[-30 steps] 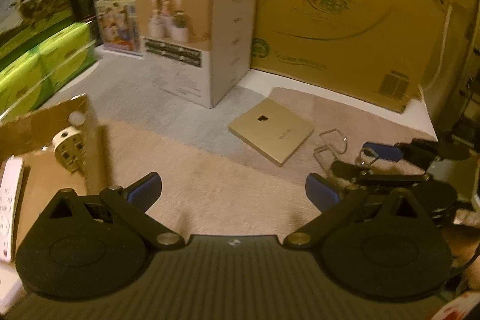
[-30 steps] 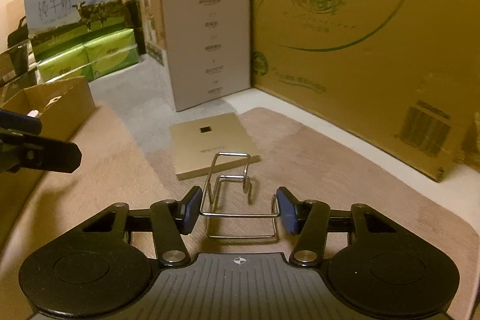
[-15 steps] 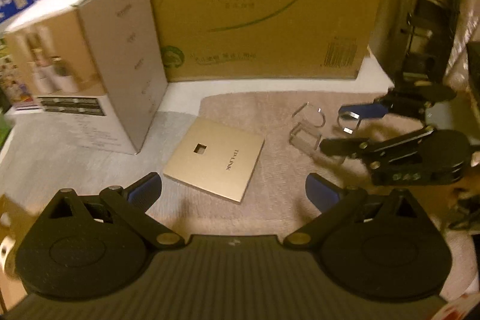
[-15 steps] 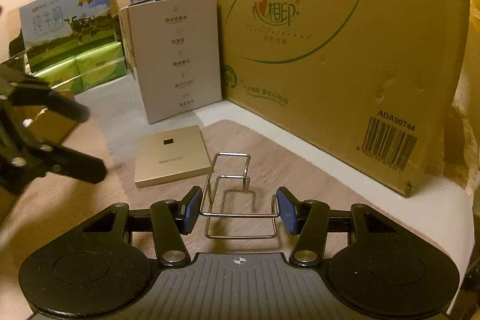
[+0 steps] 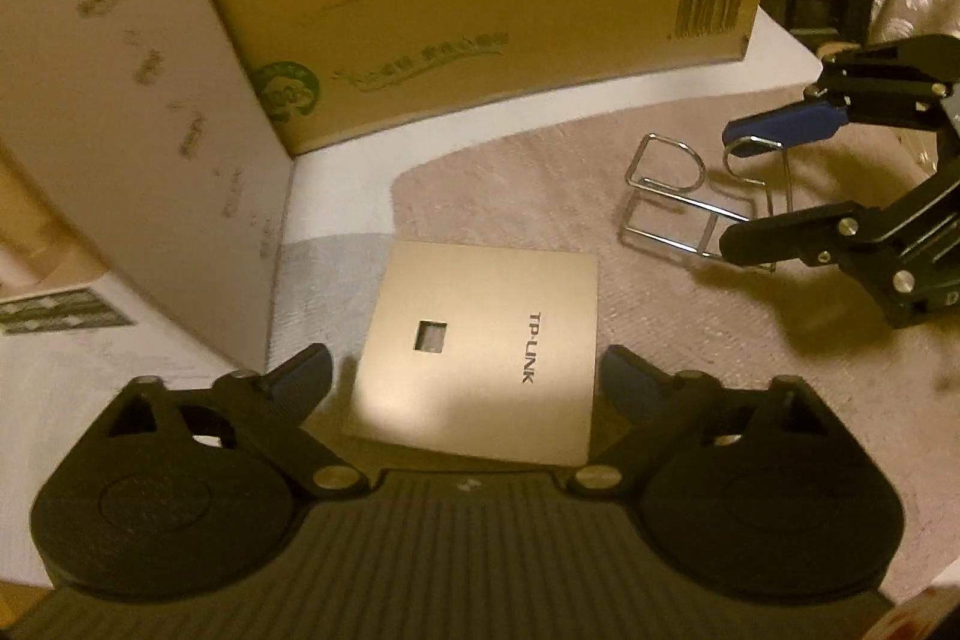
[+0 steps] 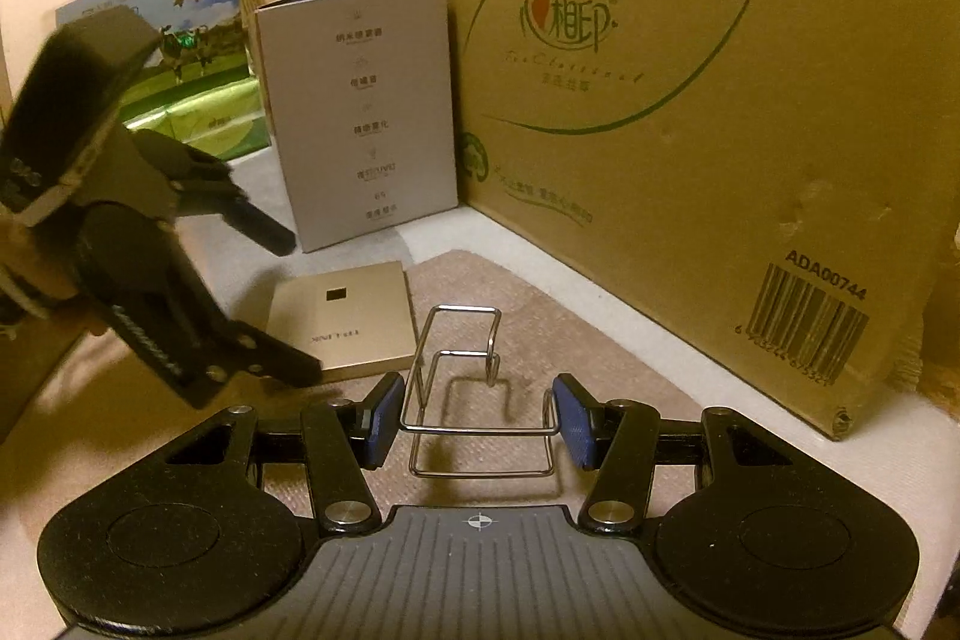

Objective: Organize rigid objects
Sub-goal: 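Grasp the gold TP-LINK panel with the left gripper while the right lifts the wire stand, then carry the panel with the left gripper while the right carries the wire stand to the tray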

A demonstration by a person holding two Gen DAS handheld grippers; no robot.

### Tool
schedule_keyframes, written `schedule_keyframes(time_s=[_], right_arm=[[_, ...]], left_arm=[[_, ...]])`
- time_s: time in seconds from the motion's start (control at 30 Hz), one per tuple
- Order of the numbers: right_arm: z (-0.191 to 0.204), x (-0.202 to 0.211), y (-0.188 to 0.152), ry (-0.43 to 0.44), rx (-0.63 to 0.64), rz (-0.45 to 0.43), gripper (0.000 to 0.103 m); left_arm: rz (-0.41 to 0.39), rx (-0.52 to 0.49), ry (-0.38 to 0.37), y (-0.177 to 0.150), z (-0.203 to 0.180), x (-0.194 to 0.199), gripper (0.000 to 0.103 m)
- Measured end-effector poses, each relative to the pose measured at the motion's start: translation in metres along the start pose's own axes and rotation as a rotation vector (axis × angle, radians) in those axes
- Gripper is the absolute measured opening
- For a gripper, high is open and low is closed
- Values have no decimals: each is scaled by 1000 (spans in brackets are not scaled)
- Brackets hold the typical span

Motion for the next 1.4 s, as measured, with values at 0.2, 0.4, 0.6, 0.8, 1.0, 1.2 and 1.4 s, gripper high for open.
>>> schedule_keyframes(time_s=[0.2,0.4,0.6,0.8,1.0,1.2,1.4], right_arm=[[0,-1,-2,-10,-11,7,54],[-1,10,-2,-38,-49,8,54],[10,34,-13,-55,-86,30,54],[28,68,-35,-63,-120,62,54],[50,107,-53,-73,-162,70,54],[80,143,-66,-61,-171,69,54],[106,174,-71,-41,-170,54,54]], left_arm=[[10,23,-37,1,4,-6,88],[56,112,5,-7,-6,6,87],[94,238,67,-27,-33,35,87],[56,341,85,-49,-68,77,87],[13,438,131,-77,-103,125,87],[-34,545,158,-104,-133,165,87],[-96,595,201,-122,-153,212,87]])
Point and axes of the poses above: each gripper's, at about its wrist camera, not at the fingertips, and x roughly against the way its jaws point, z to its left, y to its top, the point moved 3 cm from there along -x, roughly the way its jaws point, and after that the axes turned 3 degrees about -z, right-handed, at the moved point
